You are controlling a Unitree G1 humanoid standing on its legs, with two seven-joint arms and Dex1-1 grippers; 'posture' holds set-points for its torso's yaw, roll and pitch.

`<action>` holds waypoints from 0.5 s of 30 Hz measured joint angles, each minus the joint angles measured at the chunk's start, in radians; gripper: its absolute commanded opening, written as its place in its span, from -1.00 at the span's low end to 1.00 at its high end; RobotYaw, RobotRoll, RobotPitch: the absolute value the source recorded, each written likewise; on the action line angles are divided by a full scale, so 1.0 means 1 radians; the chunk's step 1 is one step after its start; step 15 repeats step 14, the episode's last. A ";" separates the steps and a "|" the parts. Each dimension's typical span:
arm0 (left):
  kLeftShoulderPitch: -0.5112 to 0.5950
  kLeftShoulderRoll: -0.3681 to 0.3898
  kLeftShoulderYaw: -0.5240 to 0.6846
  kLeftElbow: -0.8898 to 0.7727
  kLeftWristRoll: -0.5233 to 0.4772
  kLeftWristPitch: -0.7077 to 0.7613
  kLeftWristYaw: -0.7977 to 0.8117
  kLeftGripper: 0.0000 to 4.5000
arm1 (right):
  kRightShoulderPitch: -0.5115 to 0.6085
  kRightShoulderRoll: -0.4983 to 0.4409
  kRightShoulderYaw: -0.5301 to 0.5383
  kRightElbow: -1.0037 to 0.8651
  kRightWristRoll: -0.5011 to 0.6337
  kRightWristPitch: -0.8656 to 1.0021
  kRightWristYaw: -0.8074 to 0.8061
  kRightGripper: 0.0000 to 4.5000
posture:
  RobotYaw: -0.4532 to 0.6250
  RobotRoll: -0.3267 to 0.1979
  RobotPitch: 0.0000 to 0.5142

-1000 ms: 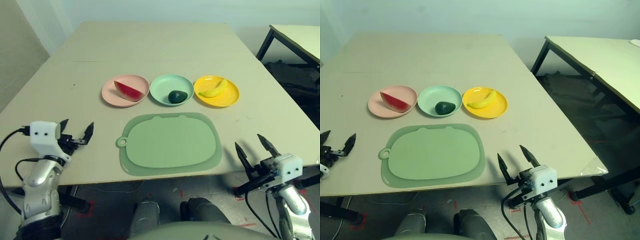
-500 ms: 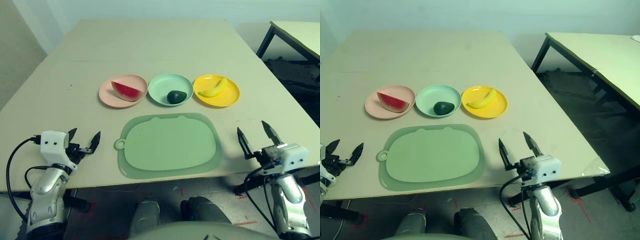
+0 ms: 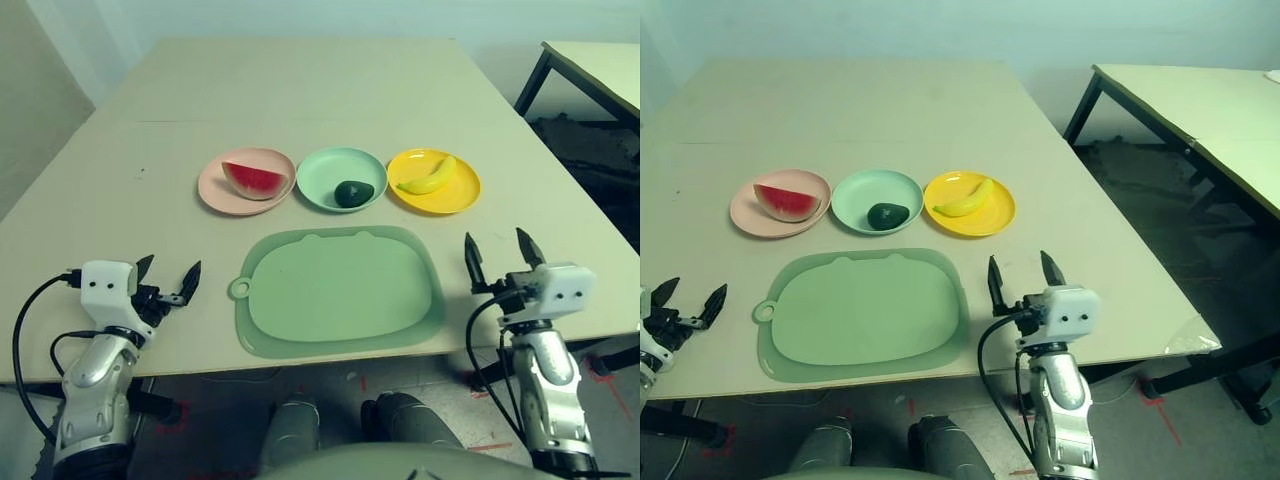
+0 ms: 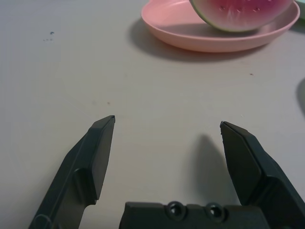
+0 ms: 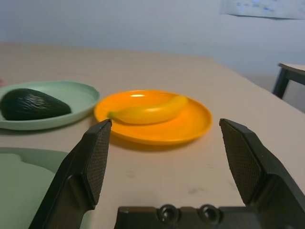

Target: Place the fruits into color-matched plates.

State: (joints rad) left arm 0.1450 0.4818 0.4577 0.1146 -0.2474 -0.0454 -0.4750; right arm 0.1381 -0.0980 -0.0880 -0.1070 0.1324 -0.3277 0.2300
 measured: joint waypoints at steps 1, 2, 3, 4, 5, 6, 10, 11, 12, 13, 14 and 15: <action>0.002 0.006 0.002 -0.006 -0.001 0.001 0.002 0.99 | -0.006 0.000 0.008 0.000 -0.007 0.002 -0.001 1.00 | 0.14 0.25 -0.52; 0.006 0.008 0.006 -0.015 -0.001 0.001 0.004 0.99 | -0.011 0.000 0.015 -0.001 -0.012 0.002 -0.003 1.00 | 0.15 0.25 -0.52; 0.012 0.009 0.010 -0.029 -0.003 0.002 0.006 0.99 | -0.016 0.001 0.023 -0.001 -0.016 0.003 -0.003 1.00 | 0.16 0.25 -0.52; 0.016 0.010 0.012 -0.037 -0.004 0.003 0.007 0.99 | -0.018 0.002 0.028 -0.001 -0.018 0.003 -0.003 1.00 | 0.16 0.25 -0.52; 0.021 0.011 0.015 -0.041 -0.006 0.004 0.009 0.99 | -0.023 0.005 0.032 0.000 -0.022 0.003 -0.005 1.00 | 0.17 0.25 -0.53; 0.024 0.011 0.017 -0.042 -0.007 0.007 0.012 0.99 | -0.028 0.008 0.037 0.000 -0.024 0.003 -0.008 1.00 | 0.16 0.25 -0.54; 0.036 0.010 0.020 -0.063 -0.014 0.018 0.026 0.99 | -0.038 0.022 0.062 0.000 -0.031 0.003 -0.014 1.00 | 0.13 0.25 -0.56; 0.034 0.010 0.020 -0.065 -0.019 0.019 0.028 0.99 | -0.038 0.027 0.066 0.000 -0.034 0.003 -0.017 1.00 | 0.13 0.25 -0.56; 0.030 0.010 0.020 -0.065 -0.021 0.020 0.031 0.99 | -0.037 0.031 0.071 0.000 -0.036 0.003 -0.019 1.00 | 0.12 0.25 -0.58; 0.023 0.011 0.018 -0.065 -0.021 0.020 0.033 0.99 | -0.035 0.033 0.073 0.000 -0.038 0.002 -0.021 1.00 | 0.12 0.25 -0.58; 0.009 0.011 0.014 -0.064 -0.021 0.021 0.035 0.99 | -0.031 0.036 0.074 0.000 -0.042 0.002 -0.022 1.00 | 0.12 0.25 -0.59; 0.009 0.011 0.014 -0.064 -0.021 0.021 0.035 0.99 | -0.031 0.036 0.074 0.000 -0.042 0.002 -0.022 1.00 | 0.12 0.25 -0.59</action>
